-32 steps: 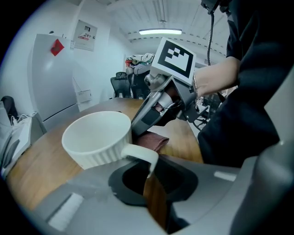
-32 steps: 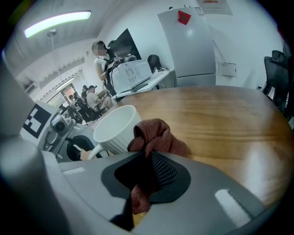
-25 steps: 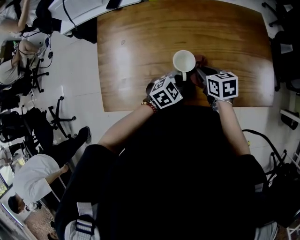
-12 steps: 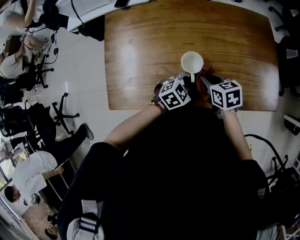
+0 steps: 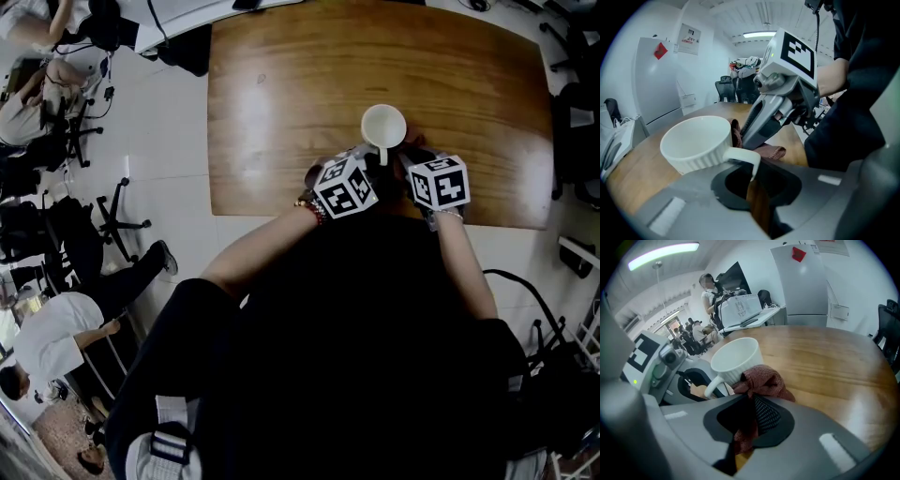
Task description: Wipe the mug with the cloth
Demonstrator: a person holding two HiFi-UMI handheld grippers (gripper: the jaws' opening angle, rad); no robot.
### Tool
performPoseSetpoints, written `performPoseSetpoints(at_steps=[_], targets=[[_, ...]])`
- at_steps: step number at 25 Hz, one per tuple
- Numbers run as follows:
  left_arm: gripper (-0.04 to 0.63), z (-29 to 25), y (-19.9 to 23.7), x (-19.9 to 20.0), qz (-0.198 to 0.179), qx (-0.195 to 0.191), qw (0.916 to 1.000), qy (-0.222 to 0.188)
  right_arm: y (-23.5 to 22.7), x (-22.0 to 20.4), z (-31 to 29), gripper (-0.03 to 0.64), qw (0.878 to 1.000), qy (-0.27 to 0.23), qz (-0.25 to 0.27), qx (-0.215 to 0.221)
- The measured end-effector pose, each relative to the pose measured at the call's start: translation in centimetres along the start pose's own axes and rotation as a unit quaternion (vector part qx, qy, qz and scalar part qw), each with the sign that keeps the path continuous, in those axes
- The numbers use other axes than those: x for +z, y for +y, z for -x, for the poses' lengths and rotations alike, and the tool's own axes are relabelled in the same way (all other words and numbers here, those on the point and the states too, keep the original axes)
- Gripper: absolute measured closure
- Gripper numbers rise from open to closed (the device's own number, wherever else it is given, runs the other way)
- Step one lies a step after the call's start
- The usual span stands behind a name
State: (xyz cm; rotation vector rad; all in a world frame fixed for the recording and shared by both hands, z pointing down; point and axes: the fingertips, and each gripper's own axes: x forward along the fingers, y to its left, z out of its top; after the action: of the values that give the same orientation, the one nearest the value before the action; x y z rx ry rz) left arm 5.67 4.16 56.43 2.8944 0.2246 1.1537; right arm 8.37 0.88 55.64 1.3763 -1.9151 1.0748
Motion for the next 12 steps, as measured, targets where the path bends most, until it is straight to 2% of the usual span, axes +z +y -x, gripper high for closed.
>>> performPoseSetpoints(at_steps=[3,8,12], targets=[[0.555,0.2,0.1,-0.3,-0.004,-0.002,1.0000,-0.001,-0.4,0.0,-0.5,0.578,1.000,0.002,0.011,-0.004],[0.549,1.1,0.0,-0.2,-0.010,-0.002,0.9998,-0.020,-2.4,1.7,2.4,0.578,0.999,-0.036,0.016,-0.029],[0.540,1.7,0.0,-0.7,0.006,0.005,0.9995,-0.032,-3.9,3.0,4.7,0.578,0.994,-0.043,0.073,-0.073]])
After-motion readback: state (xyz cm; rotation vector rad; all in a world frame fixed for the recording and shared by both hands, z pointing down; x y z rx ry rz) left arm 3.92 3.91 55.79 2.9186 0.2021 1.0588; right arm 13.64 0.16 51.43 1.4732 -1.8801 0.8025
